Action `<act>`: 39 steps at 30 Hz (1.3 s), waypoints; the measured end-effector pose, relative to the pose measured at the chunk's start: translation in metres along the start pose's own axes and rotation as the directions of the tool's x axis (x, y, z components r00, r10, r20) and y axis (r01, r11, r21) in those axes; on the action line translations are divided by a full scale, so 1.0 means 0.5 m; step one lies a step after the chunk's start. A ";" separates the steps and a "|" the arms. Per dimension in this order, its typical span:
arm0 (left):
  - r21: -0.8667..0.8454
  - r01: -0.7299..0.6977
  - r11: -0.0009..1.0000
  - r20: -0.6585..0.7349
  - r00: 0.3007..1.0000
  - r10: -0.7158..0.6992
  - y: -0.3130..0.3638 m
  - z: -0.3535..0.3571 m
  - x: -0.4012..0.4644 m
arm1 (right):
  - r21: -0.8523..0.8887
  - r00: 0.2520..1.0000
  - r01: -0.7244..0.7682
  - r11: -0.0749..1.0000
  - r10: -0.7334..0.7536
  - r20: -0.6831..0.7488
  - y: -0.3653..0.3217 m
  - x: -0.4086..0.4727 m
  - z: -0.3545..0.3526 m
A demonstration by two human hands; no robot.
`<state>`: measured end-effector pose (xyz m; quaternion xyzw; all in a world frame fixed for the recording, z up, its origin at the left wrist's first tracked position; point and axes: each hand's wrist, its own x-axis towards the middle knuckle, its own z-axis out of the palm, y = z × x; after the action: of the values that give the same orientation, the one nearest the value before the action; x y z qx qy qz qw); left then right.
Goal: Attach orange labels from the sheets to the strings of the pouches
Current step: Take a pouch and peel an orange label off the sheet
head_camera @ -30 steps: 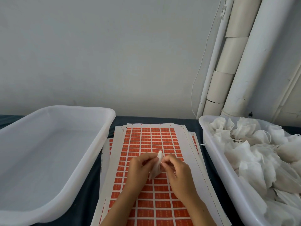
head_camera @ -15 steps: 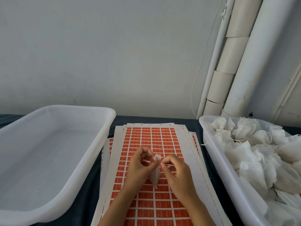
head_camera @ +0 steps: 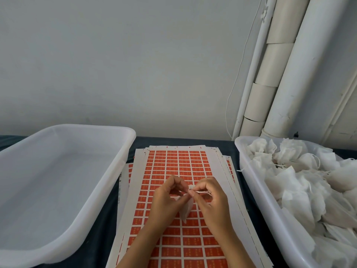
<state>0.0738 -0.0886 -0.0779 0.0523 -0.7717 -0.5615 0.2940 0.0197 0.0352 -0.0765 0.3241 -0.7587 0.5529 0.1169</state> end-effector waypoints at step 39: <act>-0.054 0.030 0.998 0.067 0.997 -0.026 -0.004 -0.014 0.003 | 0.168 0.968 -0.209 0.963 0.180 0.173 0.012 0.006 -0.010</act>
<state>0.0758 -0.0955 -0.0777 0.0363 -0.7645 -0.5881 0.2617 0.0128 0.0399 -0.0775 0.2996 -0.7389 0.6029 -0.0285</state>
